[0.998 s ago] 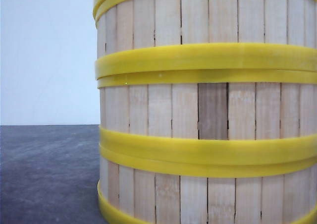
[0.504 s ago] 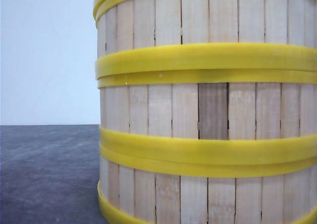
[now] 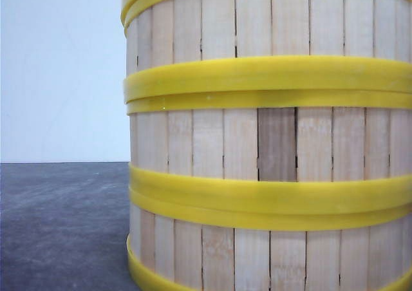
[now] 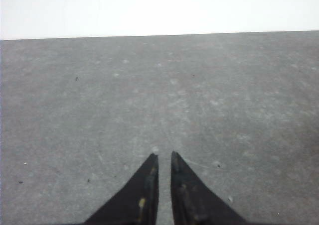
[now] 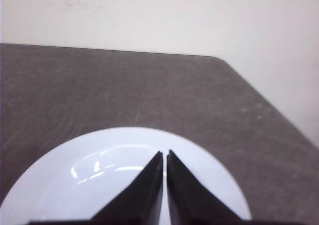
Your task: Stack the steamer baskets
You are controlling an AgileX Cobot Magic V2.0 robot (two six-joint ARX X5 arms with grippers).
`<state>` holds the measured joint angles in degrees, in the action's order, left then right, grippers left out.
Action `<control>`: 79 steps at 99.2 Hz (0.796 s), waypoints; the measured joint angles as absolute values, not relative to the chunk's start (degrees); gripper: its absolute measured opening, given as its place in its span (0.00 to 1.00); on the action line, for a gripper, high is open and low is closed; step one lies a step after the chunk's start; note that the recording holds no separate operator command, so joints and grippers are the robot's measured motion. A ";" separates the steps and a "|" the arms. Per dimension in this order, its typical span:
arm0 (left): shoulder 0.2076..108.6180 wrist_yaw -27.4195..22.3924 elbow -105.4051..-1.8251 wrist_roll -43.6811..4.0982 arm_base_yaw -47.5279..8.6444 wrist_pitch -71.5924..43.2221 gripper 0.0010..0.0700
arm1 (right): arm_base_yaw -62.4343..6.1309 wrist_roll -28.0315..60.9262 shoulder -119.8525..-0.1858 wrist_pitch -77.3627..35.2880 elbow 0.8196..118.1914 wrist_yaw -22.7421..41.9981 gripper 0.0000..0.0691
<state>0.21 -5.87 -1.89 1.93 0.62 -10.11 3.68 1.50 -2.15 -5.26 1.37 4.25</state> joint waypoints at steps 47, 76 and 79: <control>0.21 -5.87 -1.89 1.93 0.62 -10.11 0.01 | 3.60 1.65 -0.30 -6.66 0.82 4.47 0.01; 0.21 -5.85 -1.89 1.93 0.62 -10.11 0.01 | 3.60 1.67 -0.30 -6.66 0.82 4.47 0.01; 0.21 -5.85 -1.89 1.93 0.62 -10.11 0.01 | 3.60 1.67 -0.30 -6.63 0.82 4.47 0.01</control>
<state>0.21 -5.85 -1.89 1.93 0.62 -10.11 3.60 1.67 -0.30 -6.63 0.82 4.47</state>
